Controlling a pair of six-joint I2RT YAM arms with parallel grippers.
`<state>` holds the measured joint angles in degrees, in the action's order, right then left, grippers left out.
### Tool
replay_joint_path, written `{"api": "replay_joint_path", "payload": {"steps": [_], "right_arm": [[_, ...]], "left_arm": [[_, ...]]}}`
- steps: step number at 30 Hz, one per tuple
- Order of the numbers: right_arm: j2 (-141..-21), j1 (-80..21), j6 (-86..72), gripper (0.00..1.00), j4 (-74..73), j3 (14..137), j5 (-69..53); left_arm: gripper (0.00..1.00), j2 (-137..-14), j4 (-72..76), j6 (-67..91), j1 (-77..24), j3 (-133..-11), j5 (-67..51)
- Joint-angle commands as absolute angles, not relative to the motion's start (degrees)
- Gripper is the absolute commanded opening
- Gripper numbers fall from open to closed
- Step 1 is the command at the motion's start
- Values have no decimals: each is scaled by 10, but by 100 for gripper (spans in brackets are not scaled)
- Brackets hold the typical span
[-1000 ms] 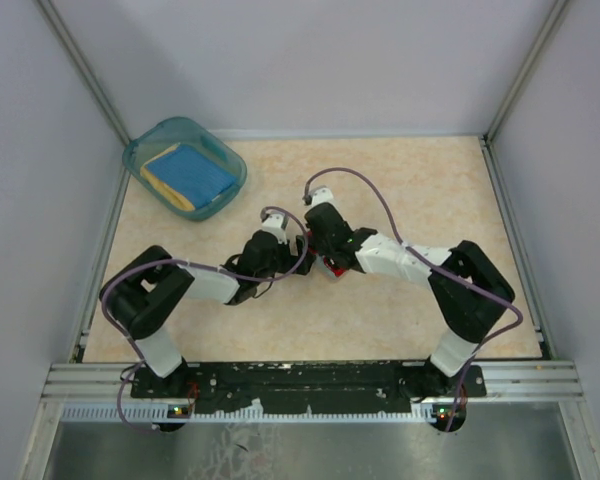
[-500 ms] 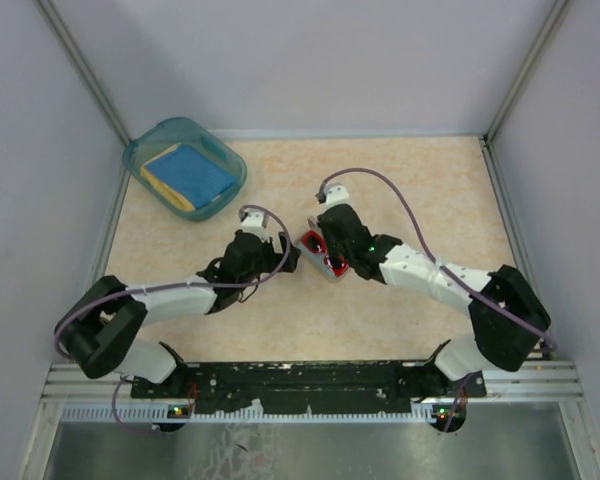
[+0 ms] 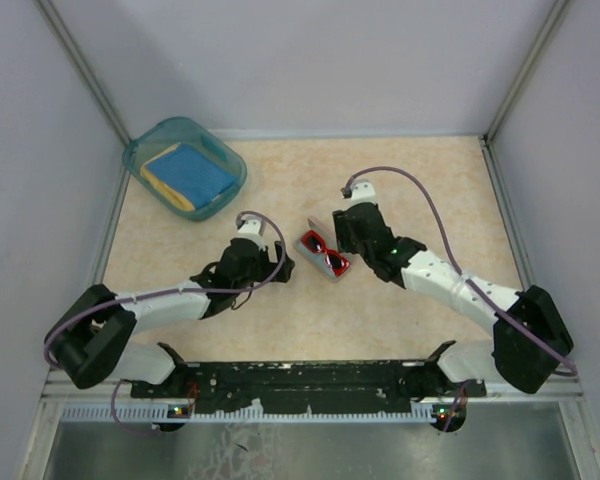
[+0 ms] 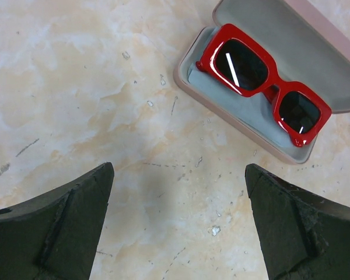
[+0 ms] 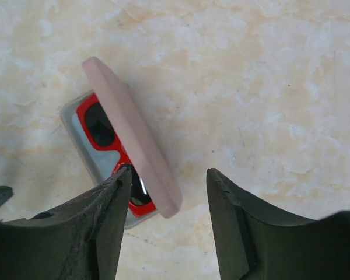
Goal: Organize the sunglasses
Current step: Close the sunglasses case at the center of the board.
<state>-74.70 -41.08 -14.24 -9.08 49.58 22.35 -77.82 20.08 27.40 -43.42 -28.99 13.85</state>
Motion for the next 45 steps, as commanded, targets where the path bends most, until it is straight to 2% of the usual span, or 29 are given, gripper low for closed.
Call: {"api": "replay_joint_path", "payload": {"steps": [1, 5, 8, 9, 18, 45], "right_arm": [[-719, -383, -153, 62, -75, 484, 222], [-720, -364, -140, 85, -63, 483, 199], [-729, -356, -136, 98, -58, 487, 187], [-731, -353, -137, 99, -55, 487, 186], [-771, -305, -182, 99, -50, 505, 165], [-842, -304, -176, 99, -61, 551, 154]], "left_arm": [[100, -793, 189, 268, -438, -289, 124], [100, -824, 186, 245, -439, -309, 115], [100, -846, 178, 229, -442, -329, 112], [100, -852, 174, 225, -444, -336, 115], [100, -897, 151, 190, -453, -386, 150], [100, -982, 155, 198, -470, -434, 167]]}}
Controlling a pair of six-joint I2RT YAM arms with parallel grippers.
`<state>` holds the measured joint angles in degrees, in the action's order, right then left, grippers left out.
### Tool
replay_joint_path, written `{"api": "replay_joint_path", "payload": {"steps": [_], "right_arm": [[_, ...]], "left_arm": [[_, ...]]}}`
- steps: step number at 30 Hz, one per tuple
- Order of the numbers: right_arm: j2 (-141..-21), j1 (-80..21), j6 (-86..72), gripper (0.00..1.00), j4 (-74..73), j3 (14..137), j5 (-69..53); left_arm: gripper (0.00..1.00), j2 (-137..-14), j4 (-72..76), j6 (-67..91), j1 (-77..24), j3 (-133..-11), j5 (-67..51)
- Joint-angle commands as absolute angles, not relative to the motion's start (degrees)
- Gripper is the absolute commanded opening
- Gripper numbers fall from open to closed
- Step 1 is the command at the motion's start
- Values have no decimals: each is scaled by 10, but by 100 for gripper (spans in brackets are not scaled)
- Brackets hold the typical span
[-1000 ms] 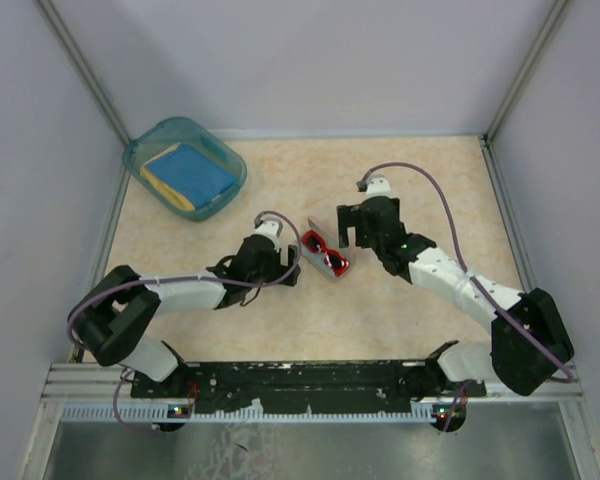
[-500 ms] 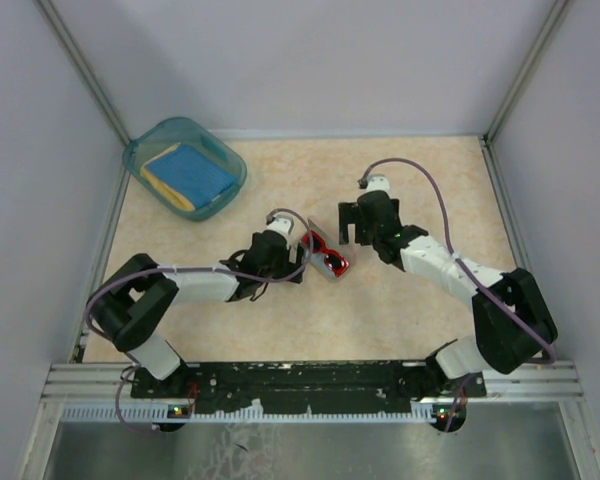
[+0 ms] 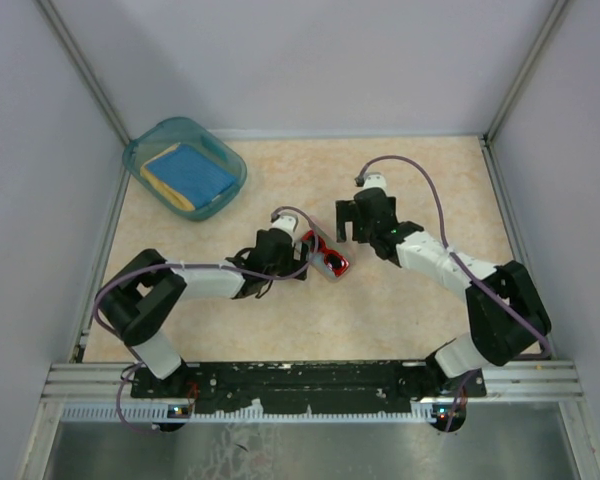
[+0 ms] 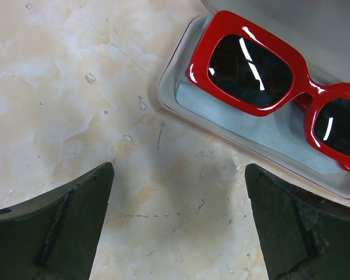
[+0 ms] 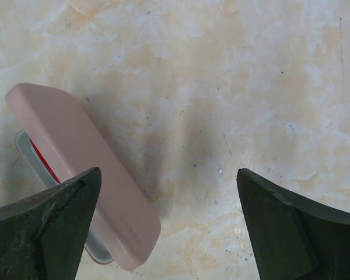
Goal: Organize the sunglasses
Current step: Close the sunglasses case at the center of the board.
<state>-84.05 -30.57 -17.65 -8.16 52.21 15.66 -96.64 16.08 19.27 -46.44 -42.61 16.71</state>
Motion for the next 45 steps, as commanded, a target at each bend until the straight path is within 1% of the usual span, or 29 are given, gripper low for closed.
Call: {"api": "replay_joint_path", "payload": {"steps": [1, 17, 26, 45], "right_arm": [[-842, -304, -176, 99, -61, 550, 154], [-850, -314, -171, 99, -56, 550, 163], [-867, -330, -169, 99, -56, 560, 174], [-866, -367, -180, 99, -52, 545, 181]], "left_arm": [[100, -984, 156, 198, -470, -434, 168], [100, -1010, 148, 184, -491, -443, 225], [100, -1021, 153, 184, -494, -447, 230], [100, -1038, 159, 192, -496, -452, 225]]}}
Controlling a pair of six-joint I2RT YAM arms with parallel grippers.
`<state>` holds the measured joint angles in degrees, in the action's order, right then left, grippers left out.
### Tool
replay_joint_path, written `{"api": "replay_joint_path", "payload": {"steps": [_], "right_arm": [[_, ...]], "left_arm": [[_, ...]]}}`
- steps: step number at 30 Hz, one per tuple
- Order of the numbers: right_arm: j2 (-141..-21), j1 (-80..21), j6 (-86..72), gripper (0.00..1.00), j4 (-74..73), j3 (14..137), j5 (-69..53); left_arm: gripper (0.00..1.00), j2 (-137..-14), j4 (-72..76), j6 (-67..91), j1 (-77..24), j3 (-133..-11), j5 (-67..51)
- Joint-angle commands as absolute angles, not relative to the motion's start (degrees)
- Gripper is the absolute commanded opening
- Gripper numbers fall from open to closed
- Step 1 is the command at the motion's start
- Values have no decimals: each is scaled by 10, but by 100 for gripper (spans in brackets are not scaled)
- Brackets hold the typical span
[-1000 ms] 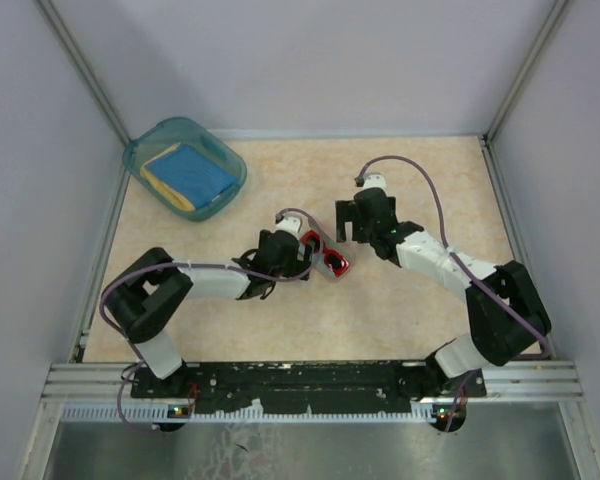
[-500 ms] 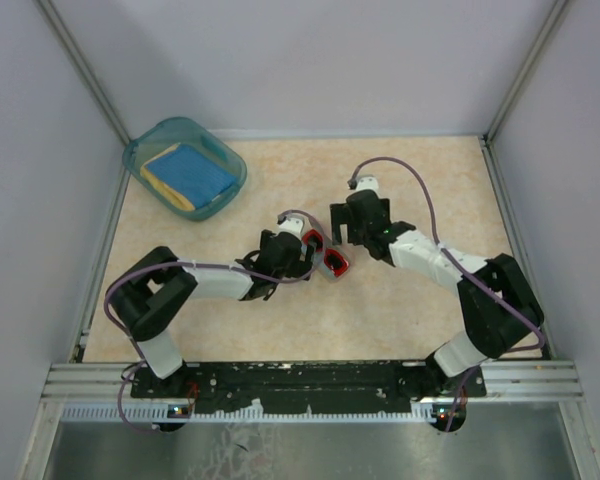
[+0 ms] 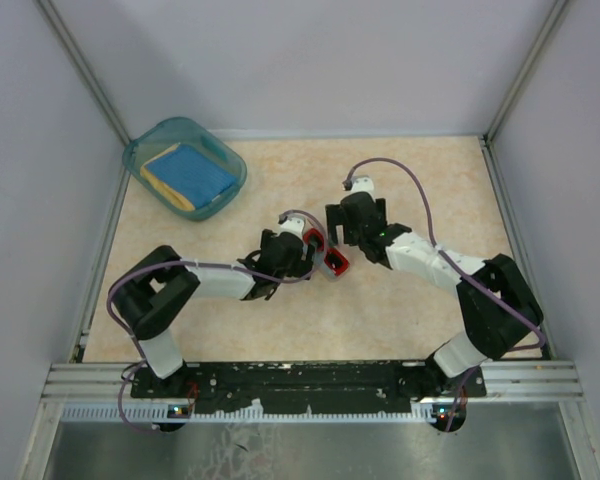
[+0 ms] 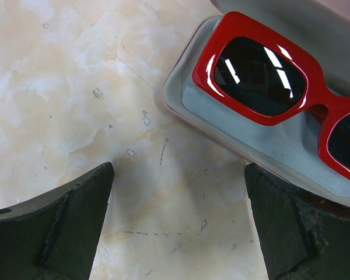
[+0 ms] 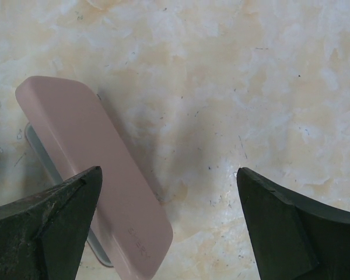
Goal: Organize the sunglasses
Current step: Close the sunglasses case at the center of the board.
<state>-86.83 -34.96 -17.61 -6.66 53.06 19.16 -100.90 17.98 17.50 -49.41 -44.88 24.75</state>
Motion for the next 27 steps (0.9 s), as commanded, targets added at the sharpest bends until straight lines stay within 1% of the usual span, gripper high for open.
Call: {"api": "replay_joint_path", "payload": {"steps": [1, 27], "right_arm": [[-866, -368, -181, 99, -52, 544, 181], [-873, -383, -206, 99, -35, 489, 175]], "left_arm": [[100, -1038, 159, 191, -496, -452, 225], [100, -1045, 150, 191, -498, -467, 230]]}}
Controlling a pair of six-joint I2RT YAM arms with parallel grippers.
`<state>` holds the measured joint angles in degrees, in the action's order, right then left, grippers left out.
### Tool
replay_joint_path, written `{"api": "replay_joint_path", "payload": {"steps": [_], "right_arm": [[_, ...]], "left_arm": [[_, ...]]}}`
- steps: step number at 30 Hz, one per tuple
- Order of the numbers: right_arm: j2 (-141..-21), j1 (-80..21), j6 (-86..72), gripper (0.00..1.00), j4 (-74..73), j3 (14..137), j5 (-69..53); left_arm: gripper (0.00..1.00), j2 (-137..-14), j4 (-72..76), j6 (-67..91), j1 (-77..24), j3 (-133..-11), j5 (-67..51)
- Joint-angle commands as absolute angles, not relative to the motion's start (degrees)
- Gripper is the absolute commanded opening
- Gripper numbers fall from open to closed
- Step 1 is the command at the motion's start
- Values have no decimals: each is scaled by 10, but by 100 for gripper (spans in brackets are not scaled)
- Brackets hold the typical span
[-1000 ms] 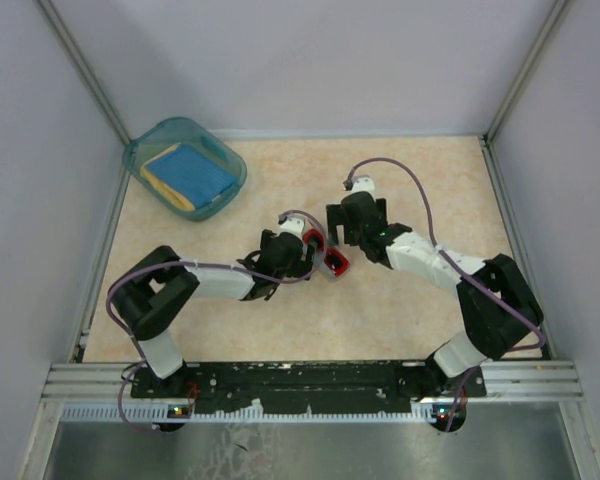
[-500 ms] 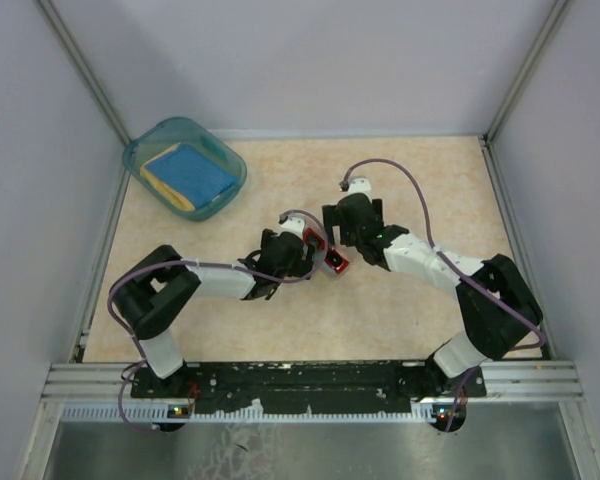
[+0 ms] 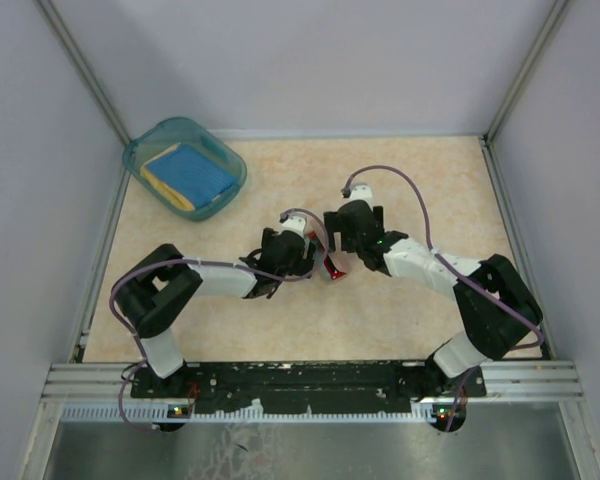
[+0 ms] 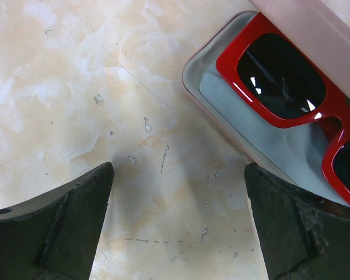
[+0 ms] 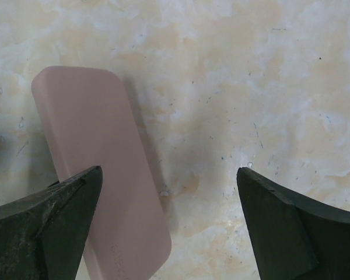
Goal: Organize the sunglasses
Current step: Close the sunglasses case at the center of the board.
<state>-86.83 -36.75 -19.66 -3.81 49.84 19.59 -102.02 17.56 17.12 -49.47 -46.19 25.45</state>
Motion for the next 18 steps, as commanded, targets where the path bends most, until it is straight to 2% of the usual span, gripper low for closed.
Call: {"api": "replay_joint_path", "payload": {"steps": [1, 18], "right_arm": [[-873, -383, -206, 99, -35, 489, 174], [-876, -384, -215, 99, -24, 482, 163]], "left_arm": [[100, -1045, 149, 191, -499, -468, 230], [100, -1049, 147, 193, -500, -472, 236]]}}
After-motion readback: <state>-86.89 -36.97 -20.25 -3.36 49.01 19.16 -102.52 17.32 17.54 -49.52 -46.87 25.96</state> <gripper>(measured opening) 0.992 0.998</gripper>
